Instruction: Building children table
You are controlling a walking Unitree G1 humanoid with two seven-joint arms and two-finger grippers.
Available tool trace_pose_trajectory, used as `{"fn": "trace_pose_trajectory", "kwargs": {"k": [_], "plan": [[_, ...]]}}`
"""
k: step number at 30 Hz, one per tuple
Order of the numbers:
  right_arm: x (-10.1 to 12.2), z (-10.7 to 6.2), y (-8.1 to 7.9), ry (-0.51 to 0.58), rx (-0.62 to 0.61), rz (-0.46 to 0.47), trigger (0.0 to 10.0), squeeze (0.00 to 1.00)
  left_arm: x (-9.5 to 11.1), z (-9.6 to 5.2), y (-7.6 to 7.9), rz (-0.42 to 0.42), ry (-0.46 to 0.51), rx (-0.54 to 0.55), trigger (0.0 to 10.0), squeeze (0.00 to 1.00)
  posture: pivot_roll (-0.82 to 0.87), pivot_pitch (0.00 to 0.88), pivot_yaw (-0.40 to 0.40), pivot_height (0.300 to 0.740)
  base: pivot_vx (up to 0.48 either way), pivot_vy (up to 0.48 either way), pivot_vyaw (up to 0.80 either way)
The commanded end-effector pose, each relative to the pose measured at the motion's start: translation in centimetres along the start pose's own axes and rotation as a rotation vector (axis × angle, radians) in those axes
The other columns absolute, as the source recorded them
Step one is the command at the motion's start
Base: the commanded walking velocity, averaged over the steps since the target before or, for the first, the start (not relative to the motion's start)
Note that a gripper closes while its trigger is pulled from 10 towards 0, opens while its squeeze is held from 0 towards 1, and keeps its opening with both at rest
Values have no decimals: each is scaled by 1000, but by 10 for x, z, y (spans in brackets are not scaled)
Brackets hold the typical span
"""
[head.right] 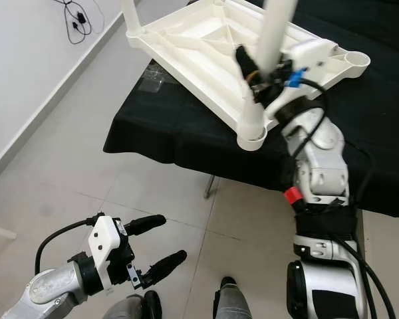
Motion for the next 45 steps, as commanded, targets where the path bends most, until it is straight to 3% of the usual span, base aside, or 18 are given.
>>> {"fn": "trace_pose_trajectory", "kwargs": {"k": [1,7,15,16,20,22,23,25,28,29,30,31,32,33,36,37,40,45], "plan": [[-31,-2,-10,-149,46,3,0,0,-8,-2,1,-23,-31,0,10000,0,-12,281,71,740,0,0,0],[-39,-4,-11,-175,31,25,0,0,-10,-3,2,-27,-32,-1,10000,0,-17,258,67,740,0,0,0],[-37,-5,13,-160,-103,89,39,0,-13,-4,4,-30,-40,-6,10000,0,-16,238,67,740,0,0,0],[-31,-4,13,-123,-106,147,10000,0,-12,-3,-1,-38,-38,16,10000,0,-16,225,65,740,0,0,0],[-20,-3,8,-57,-88,252,10000,0,-8,-1,-11,-42,-21,69,10000,0,-21,209,64,740,0,0,0],[-8,-3,-6,4,-14,325,10000,0,22,7,-44,-38,102,212,10000,0,-37,176,53,740,0,0,0],[-8,-3,-6,4,-14,325,10000,0,22,7,-44,-38,102,212,10000,0,-37,176,53,740,0,0,0],[-6,-4,-15,12,43,333,10000,0,54,11,-65,-36,221,276,10000,0,-42,160,49,740,0,0,0],[-18,-6,-19,-58,80,225,10000,0,94,11,-83,-32,348,297,10000,0,-45,145,42,740,0,0,0],[-18,-6,-19,-58,80,225,10000,0,94,11,-83,-32,348,297,10000,0,-45,145,42,740,0,0,0],[-30,-7,-18,-132,78,122,10000,0,114,9,-92,-29,410,300,10000,0,-46,135,40,740,0,0,0],[-30,-7,-18,-132,78,122,10000,0,114,9,-92,-29,410,300,10000,0,-46,135,40,740,0,0,0],[-43,-10,-8,-206,43,37,10000,0,138,5,-100,-31,484,290,10000,0,-44,121,37,740,0,0,0],[-55,-14,5,-273,-4,-44,10000,0,160,0,-104,-42,548,252,10000,169,-45,103,39,740,0,0,0],[-61,-18,14,-311,-36,-88,10000,0,173,-3,-105,-50,586,223,10000,169,-45,103,39,740,0,0,0],[-68,-23,19,-356,-47,-157,10000,0,186,-5,-104,-64,615,170,10000,1000,-48,96,40,740,0,0,0],[-71,-29,15,-384,-16,-204,10000,0,198,-4,-103,-79,633,117,10000,1000,-52,90,41,740,0,0,0],[-56,-31,-13,-295,107,-127,10000,0,205,9,-110,-107,636,123,10000,1000,-65,79,48,740,0,0,0]]}}
Point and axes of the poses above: a point about 5 cm out from each wrist's last joint towards the gripper, its own z axis pointing out of the wrist towards the gripper, its own x axis along the axis of the wrist's last joint, y = z × x, the point moved 4 cm from there along z, pointing out of the wrist towards the gripper, and after that the axes turned 1 degree about -z, right-handed, at the moved point
